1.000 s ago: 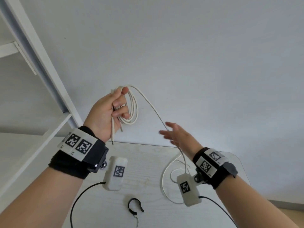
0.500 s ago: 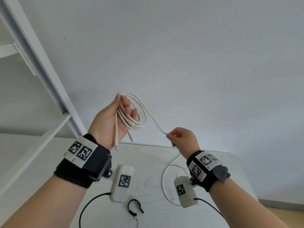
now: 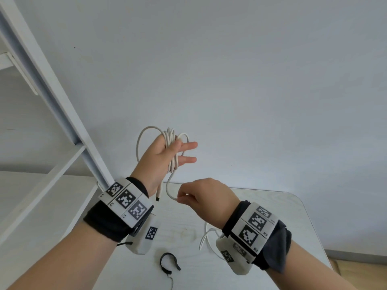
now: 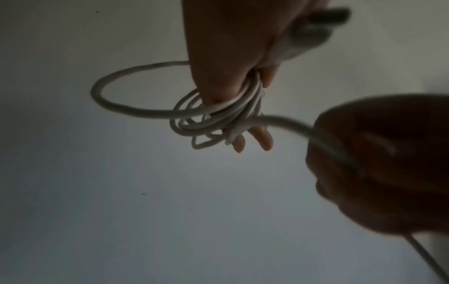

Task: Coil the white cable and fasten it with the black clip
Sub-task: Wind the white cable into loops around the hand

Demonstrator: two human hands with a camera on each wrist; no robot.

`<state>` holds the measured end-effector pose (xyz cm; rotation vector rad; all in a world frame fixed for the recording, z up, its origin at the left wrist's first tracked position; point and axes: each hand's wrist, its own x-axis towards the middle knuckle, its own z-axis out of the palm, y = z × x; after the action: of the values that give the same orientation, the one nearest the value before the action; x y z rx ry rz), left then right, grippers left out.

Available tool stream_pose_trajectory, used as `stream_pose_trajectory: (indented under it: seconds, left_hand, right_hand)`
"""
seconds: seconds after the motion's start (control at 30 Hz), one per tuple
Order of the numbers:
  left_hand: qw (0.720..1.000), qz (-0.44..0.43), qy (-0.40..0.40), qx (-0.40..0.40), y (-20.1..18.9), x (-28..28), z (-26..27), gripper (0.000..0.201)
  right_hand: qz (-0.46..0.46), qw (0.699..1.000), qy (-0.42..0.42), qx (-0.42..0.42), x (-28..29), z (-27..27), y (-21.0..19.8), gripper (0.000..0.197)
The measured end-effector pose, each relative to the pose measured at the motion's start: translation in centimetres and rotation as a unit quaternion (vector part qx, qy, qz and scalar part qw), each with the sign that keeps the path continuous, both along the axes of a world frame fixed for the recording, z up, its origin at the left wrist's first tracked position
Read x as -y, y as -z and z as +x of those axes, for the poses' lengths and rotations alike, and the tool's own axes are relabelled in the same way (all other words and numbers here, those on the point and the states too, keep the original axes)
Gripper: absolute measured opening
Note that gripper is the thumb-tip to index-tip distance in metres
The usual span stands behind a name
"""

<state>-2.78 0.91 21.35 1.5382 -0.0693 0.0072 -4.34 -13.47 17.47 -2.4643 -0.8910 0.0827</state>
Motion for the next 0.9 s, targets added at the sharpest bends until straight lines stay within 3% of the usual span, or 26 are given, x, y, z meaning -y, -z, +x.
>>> stream_pose_trajectory:
  seconds: [0.17, 0.23, 0.3, 0.57, 0.7, 0.8, 0.9]
  left_hand:
    - [0.996, 0.087, 0.015, -0.014, 0.6, 0.0, -0.6, 0.013]
    - [0.994, 0.103, 0.008, -0.03, 0.9, 0.0, -1.1, 0.011]
    - [0.995, 0.077, 0.028, -0.059, 1.1, 0.2, -1.5, 0.018]
    - [0.993, -0.011, 0.069, -0.099, 1.7, 0.8, -2.4, 0.04]
    - [0.99, -0.003, 0.099, -0.103, 1.7, 1.3, -2.9, 0.049]
    - [0.987, -0.006, 0.117, -0.111, 1.9, 1.2, -3.1, 0.045]
    - [0.987, -0.032, 0.116, -0.108, 1.9, 1.2, -3.1, 0.038]
  right_hand:
    - [0.104, 0.992, -0.002, 0.067, 0.4, 0.2, -1.5, 0.017]
    - [0.137, 0.987, 0.024, 0.08, 0.6, 0.7, -1.9, 0.029]
    - [0.154, 0.983, 0.046, 0.086, 1.0, 1.3, -2.1, 0.037]
    - [0.175, 0.977, 0.064, 0.099, 1.1, 2.5, -2.4, 0.024]
    - [0.182, 0.976, 0.087, 0.083, 1.4, 3.1, -2.3, 0.018]
    - [0.199, 0.973, 0.1, 0.067, 1.9, 3.8, -2.2, 0.035]
    - [0.215, 0.97, 0.1, 0.043, 2.2, 4.6, -1.6, 0.035]
